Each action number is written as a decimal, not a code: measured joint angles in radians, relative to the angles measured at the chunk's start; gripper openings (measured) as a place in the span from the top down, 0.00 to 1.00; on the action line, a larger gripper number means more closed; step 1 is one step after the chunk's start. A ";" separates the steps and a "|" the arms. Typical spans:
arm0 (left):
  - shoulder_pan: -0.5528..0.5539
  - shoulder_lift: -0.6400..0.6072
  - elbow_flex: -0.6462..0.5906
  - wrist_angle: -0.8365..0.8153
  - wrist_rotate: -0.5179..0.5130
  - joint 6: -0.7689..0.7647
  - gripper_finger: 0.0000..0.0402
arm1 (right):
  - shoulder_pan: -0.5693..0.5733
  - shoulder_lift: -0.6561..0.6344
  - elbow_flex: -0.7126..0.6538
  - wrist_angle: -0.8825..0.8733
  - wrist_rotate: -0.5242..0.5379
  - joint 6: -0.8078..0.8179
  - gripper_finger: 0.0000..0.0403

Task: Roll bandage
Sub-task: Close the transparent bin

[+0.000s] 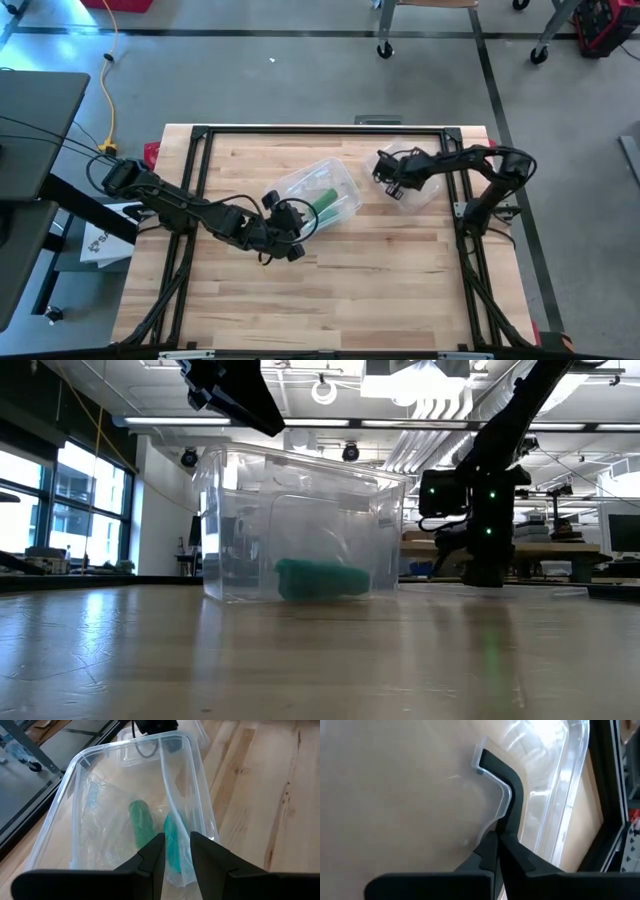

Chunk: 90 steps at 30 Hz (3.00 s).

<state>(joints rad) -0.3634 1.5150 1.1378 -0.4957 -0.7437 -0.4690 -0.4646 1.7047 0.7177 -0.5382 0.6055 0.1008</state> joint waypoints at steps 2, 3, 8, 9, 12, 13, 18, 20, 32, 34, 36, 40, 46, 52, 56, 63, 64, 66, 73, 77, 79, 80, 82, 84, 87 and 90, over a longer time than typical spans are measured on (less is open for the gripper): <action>0.000 0.000 0.000 0.000 0.000 0.000 0.79 | 0.036 0.001 0.000 -0.019 0.023 0.038 0.99; 0.000 0.000 0.000 0.000 0.000 0.000 0.79 | 0.051 0.001 0.000 -0.034 0.035 0.048 1.00; 0.000 0.000 0.000 0.000 0.000 0.000 0.79 | 0.110 -0.013 -0.001 -0.119 0.116 0.150 1.00; 0.000 0.000 0.000 0.000 0.000 0.000 0.79 | 0.121 -0.018 -0.001 -0.147 0.150 0.176 1.00; 0.000 0.000 0.000 0.000 0.000 0.000 0.79 | 0.151 -0.035 -0.003 -0.225 0.253 0.224 1.00; 0.000 0.000 0.000 0.000 0.000 0.000 0.79 | 0.160 -0.038 -0.005 -0.243 0.280 0.231 1.00; 0.000 0.000 0.000 0.000 0.000 0.000 0.79 | 0.191 -0.043 -0.005 -0.301 0.327 0.242 1.00; 0.000 0.000 0.000 0.000 0.000 0.000 0.79 | 0.202 -0.043 -0.004 -0.313 0.327 0.255 1.00; 0.000 0.000 0.000 0.002 0.000 0.000 0.79 | 0.068 -0.111 -0.001 -0.260 0.007 0.140 0.99; 0.000 0.000 0.000 0.002 0.000 0.000 0.79 | 0.049 -0.137 0.000 -0.228 -0.119 0.107 0.98; 0.000 0.000 0.000 0.002 0.000 -0.001 0.79 | 0.043 -0.151 0.004 -0.211 -0.243 0.112 0.97; -0.003 0.000 0.000 0.022 0.000 -0.001 0.79 | 0.113 -0.155 0.008 -0.225 -0.444 0.241 0.98; -0.037 0.000 0.000 0.073 0.000 0.001 0.79 | 0.403 -0.156 0.008 -0.260 -0.610 0.556 1.00; -0.114 0.012 0.000 0.219 0.000 0.097 0.79 | 0.778 -0.150 0.018 -0.075 -0.657 0.937 1.00; -0.170 0.046 0.000 0.377 -0.001 0.155 0.79 | 0.986 -0.135 0.023 0.225 -0.573 1.110 1.00; -0.261 0.160 0.000 0.591 0.000 0.150 0.79 | 1.211 -0.073 0.027 0.577 -0.259 1.148 1.00; -0.272 0.179 0.000 0.612 0.000 0.137 0.79 | 1.230 -0.076 0.043 0.570 -0.217 1.148 1.00; -0.291 0.221 0.012 0.631 0.001 0.093 0.79 | 1.275 -0.091 0.095 0.527 -0.137 1.139 1.00; -0.296 0.349 0.129 0.621 0.159 -0.040 0.79 | 1.397 -0.101 0.335 0.059 -0.048 1.267 1.00; -0.255 0.423 0.173 0.580 0.295 -0.103 0.79 | 1.457 -0.100 0.365 -0.173 -0.046 1.434 0.99; -0.232 0.456 0.188 0.506 0.348 -0.190 0.79 | 1.486 -0.100 0.338 -0.242 -0.046 1.542 0.97; -0.221 0.471 0.191 0.463 0.370 -0.243 0.79 | 1.496 -0.100 0.312 -0.277 -0.075 1.603 0.96; -0.203 0.502 0.191 0.391 0.402 -0.338 0.79 | 1.513 -0.100 0.237 -0.291 -0.162 1.723 0.94; -0.190 0.534 0.191 0.344 0.424 -0.408 0.79 | 1.527 -0.100 0.144 -0.188 -0.225 1.802 0.92; -0.182 0.581 0.191 0.339 0.458 -0.447 0.79 | 1.531 -0.097 -0.002 0.128 -0.228 1.829 0.89; -0.180 0.617 0.193 0.377 0.469 -0.447 0.79 | 1.520 -0.081 -0.102 0.401 -0.186 1.804 0.86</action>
<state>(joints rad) -0.5434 2.1317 1.3304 -0.1186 -0.2748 -0.9157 1.0551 1.6232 0.6158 -0.1368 0.4190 1.9043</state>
